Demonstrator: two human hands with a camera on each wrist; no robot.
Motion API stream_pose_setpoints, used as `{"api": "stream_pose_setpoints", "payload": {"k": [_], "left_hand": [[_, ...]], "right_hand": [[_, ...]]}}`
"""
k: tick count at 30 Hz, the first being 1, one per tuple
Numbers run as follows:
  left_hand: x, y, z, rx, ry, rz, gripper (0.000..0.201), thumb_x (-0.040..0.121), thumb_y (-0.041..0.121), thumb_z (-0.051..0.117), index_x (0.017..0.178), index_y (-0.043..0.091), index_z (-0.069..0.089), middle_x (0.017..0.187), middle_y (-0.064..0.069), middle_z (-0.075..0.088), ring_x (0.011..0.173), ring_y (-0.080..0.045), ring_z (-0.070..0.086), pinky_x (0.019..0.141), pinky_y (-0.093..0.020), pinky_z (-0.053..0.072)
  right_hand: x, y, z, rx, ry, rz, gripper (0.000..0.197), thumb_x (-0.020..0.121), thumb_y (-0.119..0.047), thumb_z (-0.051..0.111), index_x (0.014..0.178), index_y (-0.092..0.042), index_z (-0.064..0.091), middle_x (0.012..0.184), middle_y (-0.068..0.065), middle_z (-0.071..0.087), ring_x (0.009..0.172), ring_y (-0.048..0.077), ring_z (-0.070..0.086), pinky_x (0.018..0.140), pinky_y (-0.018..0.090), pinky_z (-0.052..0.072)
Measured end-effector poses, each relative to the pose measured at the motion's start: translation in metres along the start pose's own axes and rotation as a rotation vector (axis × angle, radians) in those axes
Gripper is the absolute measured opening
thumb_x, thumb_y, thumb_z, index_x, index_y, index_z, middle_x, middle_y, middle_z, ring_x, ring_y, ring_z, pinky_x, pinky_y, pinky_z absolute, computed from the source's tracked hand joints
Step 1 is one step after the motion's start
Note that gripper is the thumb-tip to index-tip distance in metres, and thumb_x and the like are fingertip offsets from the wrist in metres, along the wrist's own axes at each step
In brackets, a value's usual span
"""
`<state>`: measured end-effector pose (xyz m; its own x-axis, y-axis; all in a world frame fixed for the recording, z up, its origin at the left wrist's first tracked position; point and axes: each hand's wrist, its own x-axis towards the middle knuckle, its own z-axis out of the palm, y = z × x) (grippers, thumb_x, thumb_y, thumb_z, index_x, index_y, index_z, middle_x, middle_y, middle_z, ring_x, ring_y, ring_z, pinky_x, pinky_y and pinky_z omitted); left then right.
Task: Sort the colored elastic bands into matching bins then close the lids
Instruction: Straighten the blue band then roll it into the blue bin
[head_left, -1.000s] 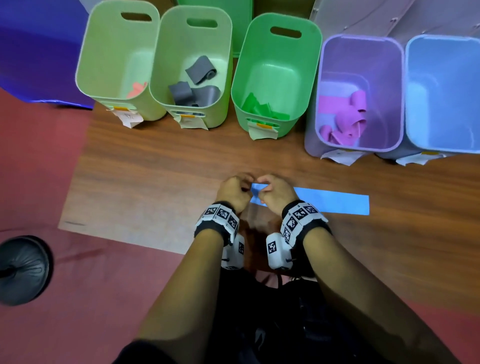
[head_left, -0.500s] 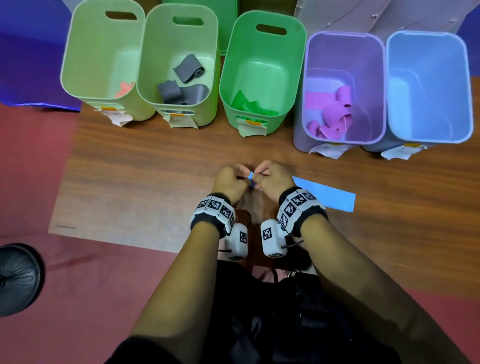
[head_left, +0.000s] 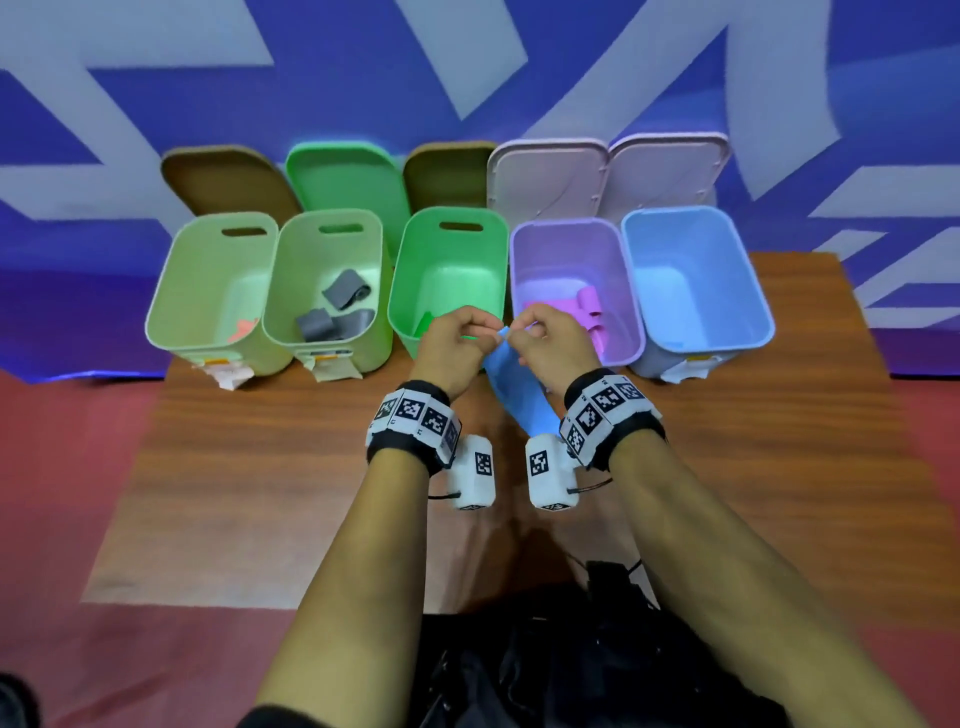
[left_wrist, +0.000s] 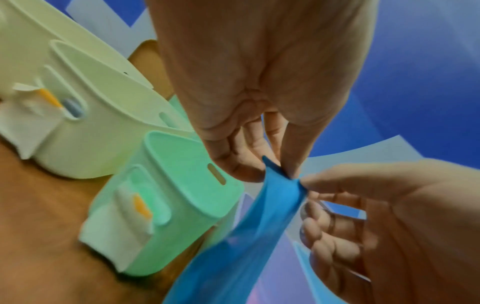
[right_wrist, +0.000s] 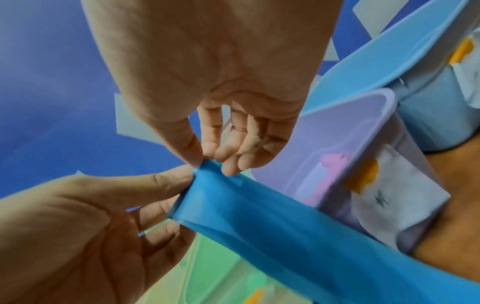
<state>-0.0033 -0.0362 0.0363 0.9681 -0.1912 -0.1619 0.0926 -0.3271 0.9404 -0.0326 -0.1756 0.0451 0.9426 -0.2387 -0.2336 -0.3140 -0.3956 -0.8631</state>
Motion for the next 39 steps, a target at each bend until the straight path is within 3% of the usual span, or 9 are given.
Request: {"api": "stream_pose_setpoints", "payload": {"k": [4, 7, 12, 17, 22, 25, 29, 34, 39], "left_hand": [[0.010, 0.042, 0.012, -0.110, 0.008, 0.084, 0.021, 0.085, -0.008, 0.065, 0.090, 0.012, 0.064, 0.077, -0.004, 0.065, 0.073, -0.010, 0.061, 0.076, -0.018, 0.050], [0.013, 0.071, 0.020, -0.161, 0.025, 0.151, 0.019, 0.083, -0.006, 0.068, 0.091, 0.011, 0.066, 0.081, -0.005, 0.068, 0.074, -0.008, 0.063, 0.076, -0.017, 0.051], [0.020, 0.107, 0.032, -0.199, 0.052, 0.261, 0.017, 0.081, 0.000, 0.074, 0.082, 0.015, 0.068, 0.079, -0.001, 0.068, 0.074, -0.008, 0.062, 0.077, -0.019, 0.051], [0.028, 0.132, 0.041, -0.187, 0.005, 0.331, 0.016, 0.086, 0.002, 0.071, 0.082, 0.017, 0.071, 0.080, 0.001, 0.070, 0.076, -0.009, 0.063, 0.082, -0.026, 0.053], [0.030, 0.142, 0.051, -0.201, -0.064, 0.314, 0.021, 0.085, -0.002, 0.070, 0.090, 0.018, 0.072, 0.090, -0.002, 0.072, 0.088, -0.016, 0.066, 0.092, -0.033, 0.054], [0.031, 0.139, 0.055, -0.172, -0.066, 0.321, 0.019, 0.085, -0.001, 0.069, 0.093, 0.015, 0.073, 0.094, -0.008, 0.074, 0.090, -0.020, 0.068, 0.093, -0.037, 0.055], [0.030, 0.134, 0.057, -0.162, -0.072, 0.317, 0.013, 0.087, 0.002, 0.068, 0.095, 0.011, 0.074, 0.094, -0.011, 0.074, 0.088, -0.020, 0.068, 0.089, -0.038, 0.056], [0.032, 0.133, 0.058, -0.146, -0.065, 0.302, 0.009, 0.090, 0.004, 0.066, 0.094, 0.008, 0.073, 0.088, -0.009, 0.073, 0.081, -0.016, 0.067, 0.083, -0.033, 0.057], [0.034, 0.131, 0.061, -0.099, -0.082, 0.296, 0.011, 0.095, 0.010, 0.062, 0.092, 0.010, 0.072, 0.086, -0.007, 0.071, 0.082, -0.018, 0.064, 0.090, -0.046, 0.055]], "right_hand": [[0.001, -0.021, -0.042, 0.046, 0.095, -0.093, 0.015, 0.085, -0.013, 0.065, 0.074, -0.023, 0.063, 0.075, -0.012, 0.063, 0.076, 0.009, 0.058, 0.073, 0.023, 0.044], [0.001, -0.032, -0.068, 0.149, 0.144, -0.093, 0.016, 0.083, -0.013, 0.066, 0.073, -0.025, 0.063, 0.072, -0.011, 0.063, 0.071, 0.008, 0.059, 0.073, 0.026, 0.050], [-0.003, -0.049, -0.100, 0.307, 0.157, -0.194, 0.020, 0.086, 0.000, 0.068, 0.081, -0.017, 0.058, 0.067, -0.002, 0.056, 0.055, -0.002, 0.052, 0.062, 0.014, 0.045], [-0.001, -0.058, -0.127, 0.357, 0.170, -0.255, 0.022, 0.088, 0.003, 0.064, 0.107, -0.008, 0.065, 0.072, 0.003, 0.059, 0.063, 0.006, 0.054, 0.062, 0.015, 0.045], [0.002, -0.058, -0.142, 0.363, 0.241, -0.302, 0.013, 0.089, 0.001, 0.064, 0.092, -0.010, 0.069, 0.082, 0.005, 0.067, 0.067, 0.000, 0.059, 0.066, 0.013, 0.046], [0.002, -0.052, -0.144, 0.372, 0.258, -0.293, 0.012, 0.089, 0.001, 0.064, 0.093, -0.010, 0.069, 0.083, 0.001, 0.067, 0.070, 0.001, 0.059, 0.066, 0.012, 0.047], [0.001, -0.046, -0.141, 0.361, 0.232, -0.290, 0.013, 0.089, -0.002, 0.066, 0.100, -0.007, 0.070, 0.082, -0.001, 0.063, 0.071, 0.000, 0.058, 0.068, 0.012, 0.047], [0.006, -0.043, -0.136, 0.346, 0.239, -0.262, 0.012, 0.090, -0.004, 0.064, 0.099, -0.010, 0.069, 0.088, 0.004, 0.066, 0.081, 0.011, 0.060, 0.077, 0.018, 0.052], [0.010, -0.037, -0.134, 0.294, 0.263, -0.258, 0.008, 0.092, -0.011, 0.064, 0.088, -0.018, 0.067, 0.082, -0.004, 0.066, 0.078, 0.011, 0.060, 0.078, 0.024, 0.051]]}}
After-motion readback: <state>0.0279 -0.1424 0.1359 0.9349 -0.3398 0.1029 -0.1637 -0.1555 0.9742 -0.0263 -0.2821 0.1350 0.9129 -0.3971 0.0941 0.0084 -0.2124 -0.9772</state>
